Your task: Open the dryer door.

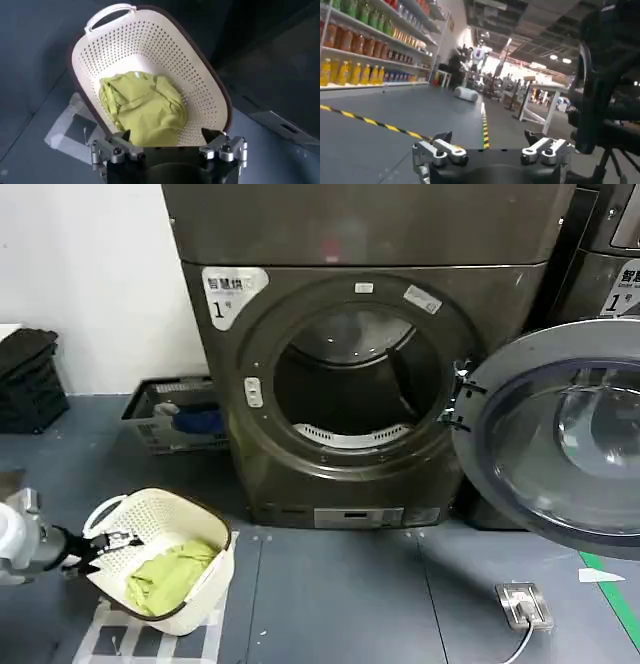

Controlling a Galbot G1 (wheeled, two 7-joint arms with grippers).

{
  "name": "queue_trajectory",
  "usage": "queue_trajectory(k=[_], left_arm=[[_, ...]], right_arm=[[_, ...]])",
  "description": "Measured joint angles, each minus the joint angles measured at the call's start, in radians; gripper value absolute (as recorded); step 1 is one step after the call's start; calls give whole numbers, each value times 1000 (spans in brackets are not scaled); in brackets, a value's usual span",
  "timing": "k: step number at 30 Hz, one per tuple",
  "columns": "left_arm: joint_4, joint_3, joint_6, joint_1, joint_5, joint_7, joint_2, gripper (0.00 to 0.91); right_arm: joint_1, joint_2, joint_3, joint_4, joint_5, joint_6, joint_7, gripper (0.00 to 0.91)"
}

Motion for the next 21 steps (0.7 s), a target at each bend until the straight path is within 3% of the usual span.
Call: queue_trajectory(k=[21], left_arm=[[2, 3, 0, -1, 0, 0, 1, 907]], right_arm=[[2, 1, -2, 1, -7, 2, 4, 907]])
